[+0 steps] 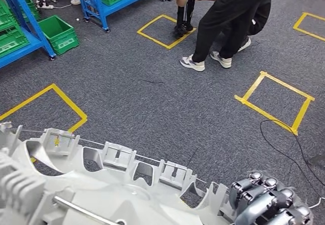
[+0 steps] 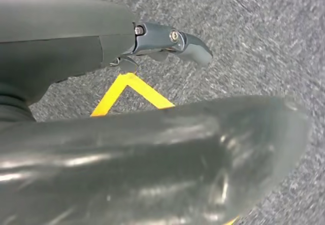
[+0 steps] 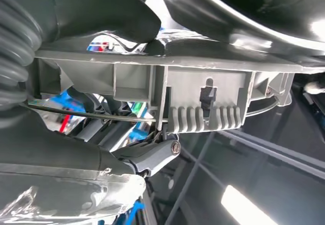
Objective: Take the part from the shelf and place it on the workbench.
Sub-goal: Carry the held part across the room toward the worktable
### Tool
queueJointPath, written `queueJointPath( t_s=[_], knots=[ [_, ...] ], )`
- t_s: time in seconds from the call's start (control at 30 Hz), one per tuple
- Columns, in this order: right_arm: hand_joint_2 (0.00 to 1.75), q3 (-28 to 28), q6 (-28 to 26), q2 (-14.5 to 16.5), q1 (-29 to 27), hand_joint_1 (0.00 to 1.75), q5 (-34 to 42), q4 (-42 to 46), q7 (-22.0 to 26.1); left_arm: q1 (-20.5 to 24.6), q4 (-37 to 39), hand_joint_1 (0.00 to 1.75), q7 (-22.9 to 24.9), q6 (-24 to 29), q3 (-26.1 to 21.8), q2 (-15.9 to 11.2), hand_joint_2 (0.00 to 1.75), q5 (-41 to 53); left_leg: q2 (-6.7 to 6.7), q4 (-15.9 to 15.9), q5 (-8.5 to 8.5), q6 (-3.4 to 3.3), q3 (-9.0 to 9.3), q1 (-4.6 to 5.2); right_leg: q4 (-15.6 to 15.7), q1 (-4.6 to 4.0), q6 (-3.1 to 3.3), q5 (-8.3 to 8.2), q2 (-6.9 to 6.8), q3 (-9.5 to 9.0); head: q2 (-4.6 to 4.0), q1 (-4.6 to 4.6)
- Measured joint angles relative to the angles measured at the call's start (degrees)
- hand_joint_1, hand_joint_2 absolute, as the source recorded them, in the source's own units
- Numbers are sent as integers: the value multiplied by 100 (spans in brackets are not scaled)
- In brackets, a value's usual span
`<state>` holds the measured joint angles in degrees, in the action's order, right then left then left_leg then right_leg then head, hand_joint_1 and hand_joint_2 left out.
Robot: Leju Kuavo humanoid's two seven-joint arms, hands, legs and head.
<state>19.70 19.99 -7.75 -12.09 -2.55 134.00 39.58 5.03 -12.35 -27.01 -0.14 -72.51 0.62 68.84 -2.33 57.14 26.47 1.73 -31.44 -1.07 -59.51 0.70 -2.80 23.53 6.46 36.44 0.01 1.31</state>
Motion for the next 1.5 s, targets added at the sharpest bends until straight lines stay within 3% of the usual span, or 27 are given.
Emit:
queueJointPath(
  t_s=[0.1,0.13,0.17,0.23,0.3,0.37,0.43,0.5,0.57,0.6,0.63,0.7,0.77,0.83,0.9,0.97,1.03,1.1,1.13,1.17,1.23,1.3,1.33,1.4,1.47,1.5],
  knots=[
    [175,-196,-14,-81,-11,175,13,0,4,-18,0,0,-32,-127,-3,99,0,-1,321,-23,-13,-117,10,33,-1305,-19,-66,609,-523,585,0,71],
    [175,-262,-14,-111,-19,175,36,0,7,-25,0,0,-44,-153,-3,127,0,-1,422,-22,-6,-129,15,55,-1539,-18,-69,685,-611,669,0,80],
    [175,-297,-9,-127,-24,175,55,0,9,-20,0,0,-54,-164,-3,145,0,-1,479,-22,-1,-128,25,63,-1286,-23,-55,543,-633,517,1,80],
    [175,-352,-1,-152,-24,175,80,0,11,-11,0,0,-73,-177,-3,175,0,-2,579,-20,21,-104,56,84,-480,-56,-3,246,-800,52,0,81],
    [175,-414,15,-162,-33,175,99,1,15,-6,0,0,-90,-198,-3,189,0,-4,655,-17,40,-55,78,110,-28,-94,69,148,-911,-198,0,77],
    [175,-498,46,-166,-69,175,113,1,19,-2,0,0,-100,-224,-3,199,0,-10,737,-34,40,3,90,117,20,-110,140,140,-827,-192,1,74],
    [175,-590,79,-167,-112,175,125,2,20,3,0,0,-87,-240,-4,211,0,-18,689,22,117,64,75,102,56,-90,197,108,-724,-184,1,69],
    [175,-699,108,-166,-146,175,148,2,20,-6,0,0,-44,-244,-5,220,0,-21,474,462,412,107,-116,90,84,-62,236,80,-627,-186,0,47],
    [175,-842,150,-164,-201,175,184,1,20,-32,0,0,-5,-252,-8,215,0,-25,321,1235,767,120,-488,90,84,-59,249,75,-519,-175,1,29],
    [175,-924,192,-164,-230,175,202,1,19,-44,0,0,1,-262,-10,210,0,-28,296,1498,827,123,-628,90,83,-57,250,73,-457,-173,1,26],
    [175,-1014,254,-164,-250,175,223,0,19,-52,0,0,-6,-274,-12,202,0,-32,284,1567,771,123,-680,88,82,-52,246,70,-391,-173,1,24],
    [175,-1195,419,-156,-253,175,261,0,19,-51,0,0,-40,-297,-14,186,0,-37,229,1065,377,131,-471,69,78,-32,224,62,-266,-177,1,23],
    [175,-1369,576,-133,-219,175,281,2,20,-39,0,0,-91,-306,-22,170,0,-49,-29,335,65,142,-142,15,48,-31,174,54,-145,-150,1,9],
    [175,-1509,669,-98,-181,175,279,12,20,-25,0,0,-152,-307,-40,157,0,-91,-202,20,25,104,-14,-10,35,-31,106,28,-30,-89,1,-7],
    [175,-1605,713,-63,-162,175,275,31,20,-6,0,0,-220,-319,-55,142,0,-139,-106,-3,17,15,-11,3,51,-9,39,-7,33,-42,1,-8],
    [175,-1673,737,-38,-125,175,273,53,21,13,0,0,-280,-337,-66,124,0,-165,13,-20,-3,-70,2,5,-145,-14,-10,111,-178,64,1,24],
    [175,-1704,744,-14,-67,175,261,63,22,11,0,0,-326,-348,-82,95,0,-191,137,-26,1,-121,10,23,-778,-23,-40,453,-484,355,1,66],
    [175,-1706,735,25,-47,175,218,62,22,-2,0,0,-368,-352,-98,57,0,-219,272,-24,12,-139,12,47,-1489,-15,-55,736,-586,690,1,79],
    [175,-1706,720,49,-52,175,190,62,21,-4,0,0,-383,-352,-106,40,0,-225,335,-24,18,-140,17,53,-1613,-14,-56,744,-600,743,2,79],
    [175,-1705,690,73,-64,175,163,61,21,-4,0,0,-393,-350,-116,23,0,-226,393,-23,26,-136,27,57,-1508,-13,-51,648,-614,674,2,81],
    [175,-1703,574,114,-97,175,110,62,21,-2,-1,0,-380,-338,-133,-6,0,-221,487,-23,56,-104,68,61,-753,-17,-35,323,-744,246,1,84],
    [175,-1698,405,148,-145,175,54,63,22,-7,-3,0,-328,-306,-142,-38,0,-206,558,-13,93,-48,104,90,-147,-38,17,159,-892,-98,1,79],
    [175,-1696,327,160,-174,175,33,63,22,-9,-4,0,-299,-289,-144,-50,0,-196,589,-16,101,-19,114,103,-47,-53,50,160,-922,-147,1,76],
    [175,-1696,215,173,-225,175,4,64,21,-9,-4,0,-253,-269,-147,-55,0,-177,663,-41,103,43,128,105,-29,-72,129,151,-822,-134,1,74],
    [175,-1697,158,179,-254,175,-21,77,21,-8,-4,0,-227,-263,-149,-54,0,-163,599,60,214,103,91,89,6,-57,195,123,-723,-133,1,61],
    [175,-1697,130,181,-262,175,-29,85,21,-8,-4,0,-215,-261,-150,-53,0,-159,512,278,358,126,-5,84,24,-43,221,110,-674,-140,1,44]
  ],
)
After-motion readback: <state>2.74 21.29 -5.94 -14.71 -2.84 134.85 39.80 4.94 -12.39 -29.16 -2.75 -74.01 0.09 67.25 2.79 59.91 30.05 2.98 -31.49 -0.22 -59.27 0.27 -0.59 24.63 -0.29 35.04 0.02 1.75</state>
